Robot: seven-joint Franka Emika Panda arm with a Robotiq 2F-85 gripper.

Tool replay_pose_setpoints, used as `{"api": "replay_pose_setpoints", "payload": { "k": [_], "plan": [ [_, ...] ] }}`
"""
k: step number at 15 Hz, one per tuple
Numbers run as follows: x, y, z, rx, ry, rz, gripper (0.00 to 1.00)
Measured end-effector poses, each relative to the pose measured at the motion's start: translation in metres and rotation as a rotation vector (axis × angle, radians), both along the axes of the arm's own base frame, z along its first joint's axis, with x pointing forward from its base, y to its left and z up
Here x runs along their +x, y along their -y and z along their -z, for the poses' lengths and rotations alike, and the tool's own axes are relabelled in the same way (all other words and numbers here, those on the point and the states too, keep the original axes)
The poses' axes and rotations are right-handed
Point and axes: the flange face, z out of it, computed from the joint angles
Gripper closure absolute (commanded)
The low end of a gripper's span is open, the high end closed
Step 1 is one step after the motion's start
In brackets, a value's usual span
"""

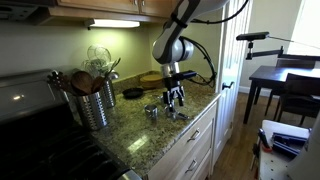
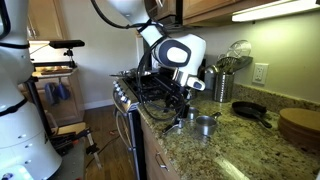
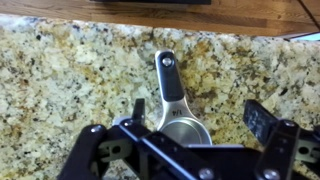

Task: Stack the pots on the counter

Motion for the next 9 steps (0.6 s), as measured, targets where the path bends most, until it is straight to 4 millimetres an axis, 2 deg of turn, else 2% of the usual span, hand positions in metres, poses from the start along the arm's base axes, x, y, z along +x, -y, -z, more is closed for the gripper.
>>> {"api": "replay_pose_setpoints", "payload": {
  "k": [9],
  "plan": [
    [-0.0087,-0.0076,0.0101,0.008,-0.027,-0.003,0.0]
  ]
}}
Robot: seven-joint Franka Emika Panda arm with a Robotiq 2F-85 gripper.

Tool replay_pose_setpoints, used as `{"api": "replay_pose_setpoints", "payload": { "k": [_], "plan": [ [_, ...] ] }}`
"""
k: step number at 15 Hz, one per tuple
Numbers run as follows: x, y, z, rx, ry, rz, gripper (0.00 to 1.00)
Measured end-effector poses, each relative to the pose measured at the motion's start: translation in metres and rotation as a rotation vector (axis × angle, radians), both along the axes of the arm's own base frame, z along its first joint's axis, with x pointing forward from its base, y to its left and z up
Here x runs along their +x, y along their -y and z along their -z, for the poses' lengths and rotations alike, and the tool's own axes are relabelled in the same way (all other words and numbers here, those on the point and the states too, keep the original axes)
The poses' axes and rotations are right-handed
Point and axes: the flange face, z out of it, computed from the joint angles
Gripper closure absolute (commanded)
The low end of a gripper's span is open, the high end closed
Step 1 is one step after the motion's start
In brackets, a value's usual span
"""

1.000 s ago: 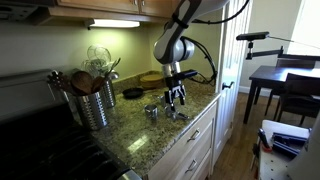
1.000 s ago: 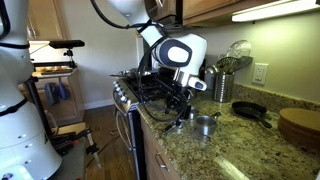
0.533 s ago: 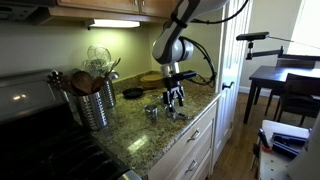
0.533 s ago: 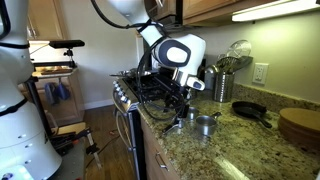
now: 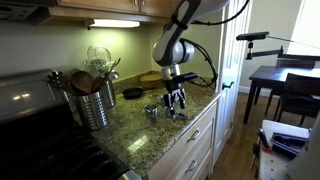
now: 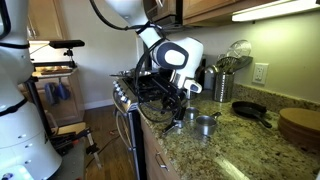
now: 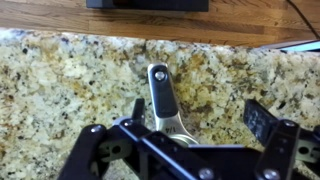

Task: Stack the pots on the counter

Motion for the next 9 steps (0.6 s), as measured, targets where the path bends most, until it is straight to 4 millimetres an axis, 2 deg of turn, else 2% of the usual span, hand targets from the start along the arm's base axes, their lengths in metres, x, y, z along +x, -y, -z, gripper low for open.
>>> {"api": "replay_pose_setpoints", "payload": {
  "k": [4,9],
  "plan": [
    [-0.0077,-0.004,0.0076,0.001,-0.021,0.013,0.0],
    [-0.0069,-0.0058,0.0078,-0.007,-0.016,0.031,0.0]
  ]
}}
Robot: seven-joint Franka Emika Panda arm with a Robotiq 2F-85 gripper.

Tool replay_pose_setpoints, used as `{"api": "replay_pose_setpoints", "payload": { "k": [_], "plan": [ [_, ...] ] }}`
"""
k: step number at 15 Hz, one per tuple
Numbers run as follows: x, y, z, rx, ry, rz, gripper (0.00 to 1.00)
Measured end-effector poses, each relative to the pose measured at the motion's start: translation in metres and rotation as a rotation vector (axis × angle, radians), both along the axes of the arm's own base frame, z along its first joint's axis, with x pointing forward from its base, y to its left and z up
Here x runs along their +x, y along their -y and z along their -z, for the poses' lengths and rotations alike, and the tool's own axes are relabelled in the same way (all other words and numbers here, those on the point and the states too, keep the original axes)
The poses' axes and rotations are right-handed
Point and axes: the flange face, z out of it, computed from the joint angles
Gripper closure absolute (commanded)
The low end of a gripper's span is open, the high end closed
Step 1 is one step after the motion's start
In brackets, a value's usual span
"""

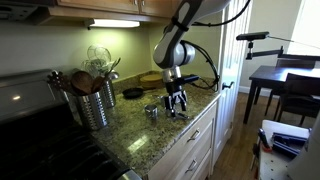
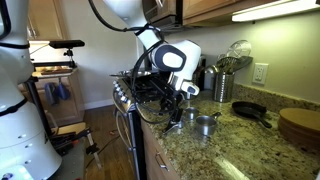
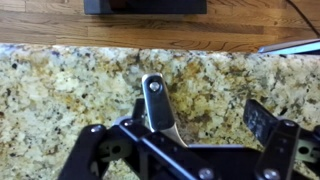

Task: Stack the pots on the counter

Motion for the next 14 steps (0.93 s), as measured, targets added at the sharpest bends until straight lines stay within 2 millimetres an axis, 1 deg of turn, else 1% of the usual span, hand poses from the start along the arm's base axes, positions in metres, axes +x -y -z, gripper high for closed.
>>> {"api": "replay_pose_setpoints", "payload": {
  "k": [9,14],
  "plan": [
    [0.006,0.002,-0.002,-0.024,0.043,0.035,0.0],
    [0.004,0.002,0.011,-0.027,0.031,0.043,0.0]
  ]
}}
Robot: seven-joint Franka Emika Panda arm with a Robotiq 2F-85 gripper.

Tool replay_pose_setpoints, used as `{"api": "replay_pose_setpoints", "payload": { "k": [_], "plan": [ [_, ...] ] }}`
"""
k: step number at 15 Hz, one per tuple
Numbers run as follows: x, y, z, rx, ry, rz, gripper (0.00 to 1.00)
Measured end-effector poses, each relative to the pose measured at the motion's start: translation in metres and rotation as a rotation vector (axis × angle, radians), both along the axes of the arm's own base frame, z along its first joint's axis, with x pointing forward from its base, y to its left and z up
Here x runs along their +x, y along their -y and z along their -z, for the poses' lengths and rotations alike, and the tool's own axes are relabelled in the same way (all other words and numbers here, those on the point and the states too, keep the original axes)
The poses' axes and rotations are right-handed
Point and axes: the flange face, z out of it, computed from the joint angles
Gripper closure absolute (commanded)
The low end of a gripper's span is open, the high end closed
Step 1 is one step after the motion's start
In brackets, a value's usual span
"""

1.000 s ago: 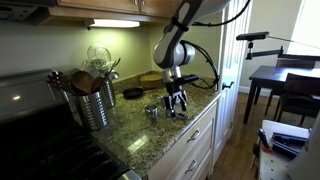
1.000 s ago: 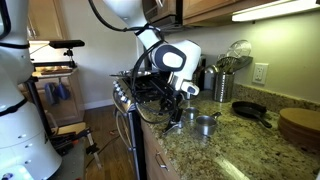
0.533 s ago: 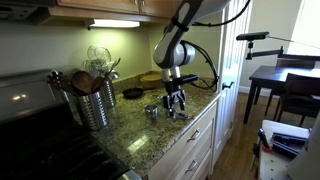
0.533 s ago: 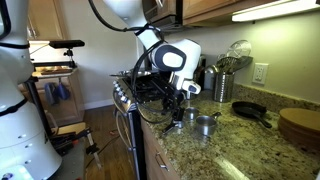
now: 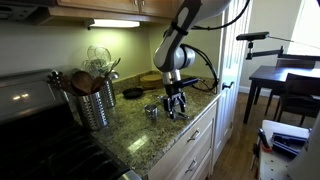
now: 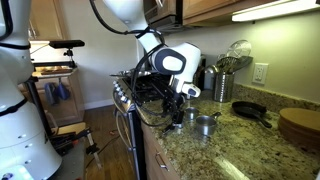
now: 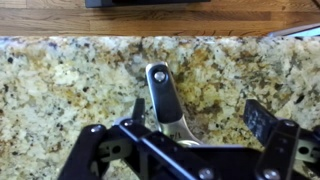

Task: Stack the pots on the counter

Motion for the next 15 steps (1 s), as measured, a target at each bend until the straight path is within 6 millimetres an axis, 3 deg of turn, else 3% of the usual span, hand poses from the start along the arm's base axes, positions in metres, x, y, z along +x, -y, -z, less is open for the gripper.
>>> {"api": "replay_pose_setpoints", "payload": {
  "k": [1,2,11,13,15],
  "plan": [
    [-0.0002,0.0002,0.0026,-0.001,-0.002,0.003,0.07],
    [-0.0003,0.0006,0.005,-0.004,-0.002,0.008,0.27],
    [0.0008,0.0073,0.0085,-0.019,0.008,0.037,0.87],
    [0.0011,0.0072,0.008,-0.019,0.009,0.039,0.95],
    [0.0011,0.0072,0.0079,-0.02,0.009,0.04,0.93]
  ]
}}
